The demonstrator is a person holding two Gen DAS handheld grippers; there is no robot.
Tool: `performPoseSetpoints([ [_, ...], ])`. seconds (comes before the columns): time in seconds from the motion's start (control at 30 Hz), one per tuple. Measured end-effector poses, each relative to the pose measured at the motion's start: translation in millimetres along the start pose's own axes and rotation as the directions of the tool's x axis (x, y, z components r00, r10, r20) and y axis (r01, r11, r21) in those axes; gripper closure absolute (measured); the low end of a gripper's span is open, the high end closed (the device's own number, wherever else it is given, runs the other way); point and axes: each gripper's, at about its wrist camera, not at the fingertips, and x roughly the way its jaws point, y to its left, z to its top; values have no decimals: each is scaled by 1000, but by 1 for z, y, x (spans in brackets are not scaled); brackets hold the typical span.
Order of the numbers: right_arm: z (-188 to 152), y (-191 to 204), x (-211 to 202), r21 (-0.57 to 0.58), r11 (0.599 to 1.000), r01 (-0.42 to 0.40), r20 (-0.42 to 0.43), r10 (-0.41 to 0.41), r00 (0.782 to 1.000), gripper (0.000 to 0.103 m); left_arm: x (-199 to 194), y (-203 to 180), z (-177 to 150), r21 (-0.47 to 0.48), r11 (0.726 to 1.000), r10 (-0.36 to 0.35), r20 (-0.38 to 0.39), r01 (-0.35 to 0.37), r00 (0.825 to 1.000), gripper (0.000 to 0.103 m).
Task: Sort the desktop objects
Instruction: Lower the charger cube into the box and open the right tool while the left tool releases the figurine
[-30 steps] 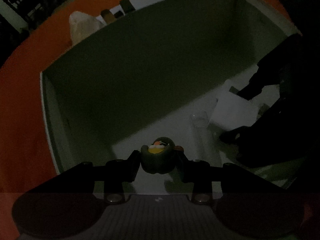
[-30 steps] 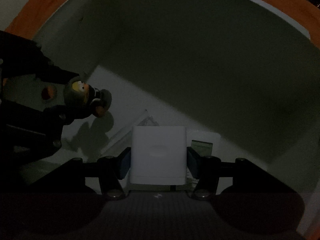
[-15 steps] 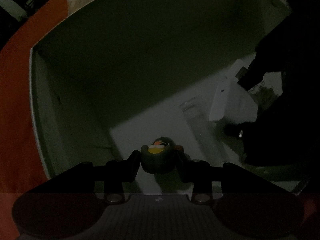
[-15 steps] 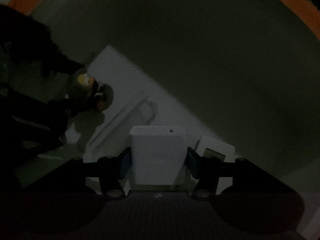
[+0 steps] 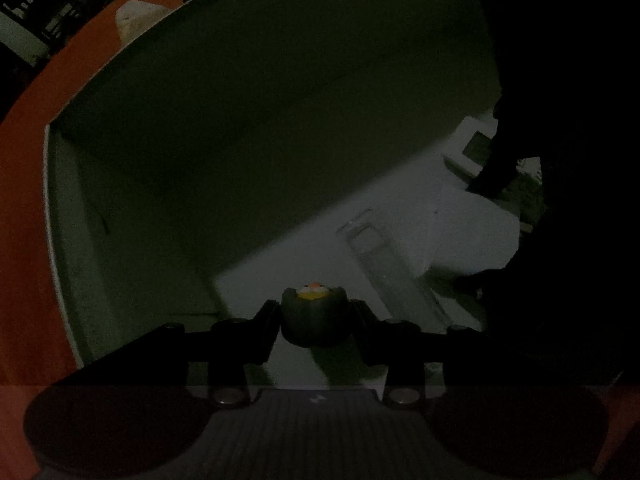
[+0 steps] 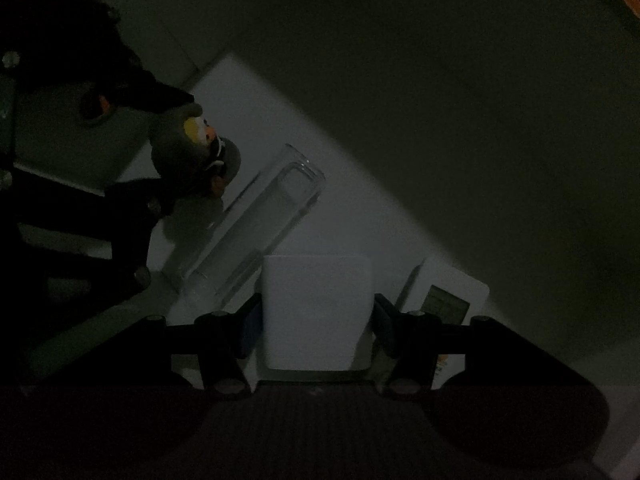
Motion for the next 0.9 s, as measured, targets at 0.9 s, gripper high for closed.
performPoseSetpoints([
  [0.9,-31,-24,-79,72,997,34,200,-47,979,25,-50,26,23,-161,986,-7,139,29,990,37],
])
